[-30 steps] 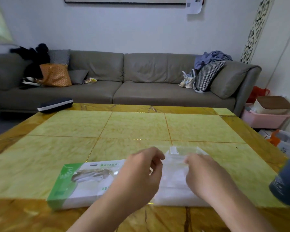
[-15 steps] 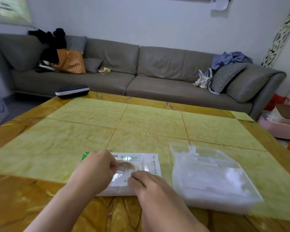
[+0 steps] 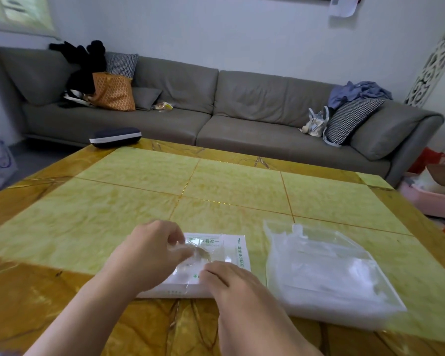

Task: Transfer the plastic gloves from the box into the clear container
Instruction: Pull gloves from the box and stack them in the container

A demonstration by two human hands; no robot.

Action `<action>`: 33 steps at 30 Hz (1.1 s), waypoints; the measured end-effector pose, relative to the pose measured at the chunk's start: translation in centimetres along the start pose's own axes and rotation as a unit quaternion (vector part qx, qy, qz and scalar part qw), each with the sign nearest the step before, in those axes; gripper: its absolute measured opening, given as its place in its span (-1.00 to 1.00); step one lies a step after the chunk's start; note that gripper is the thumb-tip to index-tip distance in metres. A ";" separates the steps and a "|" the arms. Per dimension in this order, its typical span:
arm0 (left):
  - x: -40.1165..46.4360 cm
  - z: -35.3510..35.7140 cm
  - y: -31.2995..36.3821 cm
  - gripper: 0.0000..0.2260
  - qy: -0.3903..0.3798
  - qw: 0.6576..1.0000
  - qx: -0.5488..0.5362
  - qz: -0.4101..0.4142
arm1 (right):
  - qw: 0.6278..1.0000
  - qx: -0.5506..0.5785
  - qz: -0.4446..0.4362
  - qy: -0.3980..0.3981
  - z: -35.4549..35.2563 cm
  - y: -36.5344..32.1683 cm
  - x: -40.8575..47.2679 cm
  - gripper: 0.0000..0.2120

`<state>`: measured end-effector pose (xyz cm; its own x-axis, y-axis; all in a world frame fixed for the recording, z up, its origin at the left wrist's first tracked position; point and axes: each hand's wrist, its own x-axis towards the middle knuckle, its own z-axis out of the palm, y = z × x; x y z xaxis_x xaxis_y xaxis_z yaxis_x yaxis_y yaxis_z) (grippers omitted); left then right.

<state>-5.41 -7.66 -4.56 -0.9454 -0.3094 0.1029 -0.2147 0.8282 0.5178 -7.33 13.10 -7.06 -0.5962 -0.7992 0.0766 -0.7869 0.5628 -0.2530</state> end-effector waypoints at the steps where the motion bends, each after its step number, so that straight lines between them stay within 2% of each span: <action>1: -0.1 0.2 -0.2 -0.90 -0.003 1.000 0.022 -0.010 | 1.000 -0.001 -0.005 0.005 -0.2 -0.1 -0.1 -0.34; 3: -0.1 0.3 -0.1 -0.85 0.034 0.999 0.001 -0.019 | 1.000 -0.001 -0.009 -0.002 -0.3 -0.2 -0.1 -0.33; 5: -0.1 -0.4 0.6 -0.85 0.102 0.991 -0.081 -0.012 | 1.000 0.008 -0.010 -0.006 -0.2 -0.1 0.0 -0.35; 7: -0.3 -1.4 1.5 -0.89 0.157 0.970 -0.187 -0.006 | 1.000 0.009 -0.010 -0.007 -0.1 0.0 -0.1 -0.36; 10: -0.9 -2.3 2.6 -0.84 0.198 0.918 -0.343 -0.024 | 1.000 0.015 -0.005 -0.003 0.2 0.2 -0.1 -0.36; 14: -1.3 -2.4 3.4 -0.73 0.158 0.843 -0.508 -0.081 | 0.997 0.063 0.037 0.008 0.2 0.0 -0.2 -0.41; 16: -1.5 -2.6 4.0 -0.71 0.121 0.799 -0.580 -0.100 | 0.990 0.112 0.079 0.019 -0.3 -0.3 -0.5 -0.43; 18: -1.9 -2.7 4.7 -0.72 0.090 0.761 -0.632 -0.112 | 0.969 0.212 0.114 0.058 -1.3 -0.5 -0.7 -0.53; 19: -2.0 -2.7 5.1 -0.72 0.079 0.744 -0.654 -0.115 | 0.938 0.312 0.129 0.083 -1.9 -0.6 -0.9 -0.65; 20: -2.2 -2.5 5.5 -0.71 0.071 0.727 -0.673 -0.116 | 0.878 0.448 0.148 0.084 -2.7 -0.9 -1.0 -0.77; 21: -2.4 -2.3 5.6 -0.72 0.062 0.713 -0.689 -0.113 | 0.793 0.586 0.157 0.058 -3.5 -1.5 -0.8 -0.80; 22: -2.5 -2.0 5.9 -0.74 0.048 0.703 -0.701 -0.105 | 0.705 0.691 0.156 0.037 -3.9 -1.3 -0.8 -0.68; 23: -2.6 -1.7 5.9 -0.74 0.034 0.695 -0.711 -0.096 | 0.647 0.744 0.163 0.039 -4.0 -1.3 -0.7 -0.56; 24: -2.7 -1.4 6.0 -0.74 0.023 0.687 -0.721 -0.090 | 0.624 0.759 0.174 0.058 -4.2 -1.1 -0.6 -0.52; 26: -2.8 -0.9 6.2 -0.76 0.010 0.673 -0.735 -0.085 | 0.632 0.732 0.208 0.145 -4.5 -0.4 -0.5 -0.68; 28: -2.8 -0.7 6.2 -0.77 -0.006 0.689 -0.722 -0.064 | 0.663 0.668 0.229 0.249 -5.0 0.5 -0.7 -0.91; 29: -2.9 -0.6 6.3 -0.77 -0.023 0.714 -0.698 -0.051 | 0.677 0.642 0.222 0.283 -5.4 1.0 -0.9 -0.92; 32: -3.6 0.1 7.0 -0.74 -0.052 0.839 -0.541 -0.021 | 0.731 0.594 0.174 0.288 -6.8 2.3 -1.8 -0.84; 33: -3.8 0.4 7.5 -0.80 -0.035 0.858 -0.511 -0.026 | 0.738 0.591 0.169 0.278 -7.3 2.6 -2.1 -0.82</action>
<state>-3.54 -0.05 -1.40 -0.9612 -0.2747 0.0244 0.0368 -0.0401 0.9985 -9.28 17.78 -0.81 -0.9585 -0.2600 0.1165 -0.0850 -0.1293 -0.9880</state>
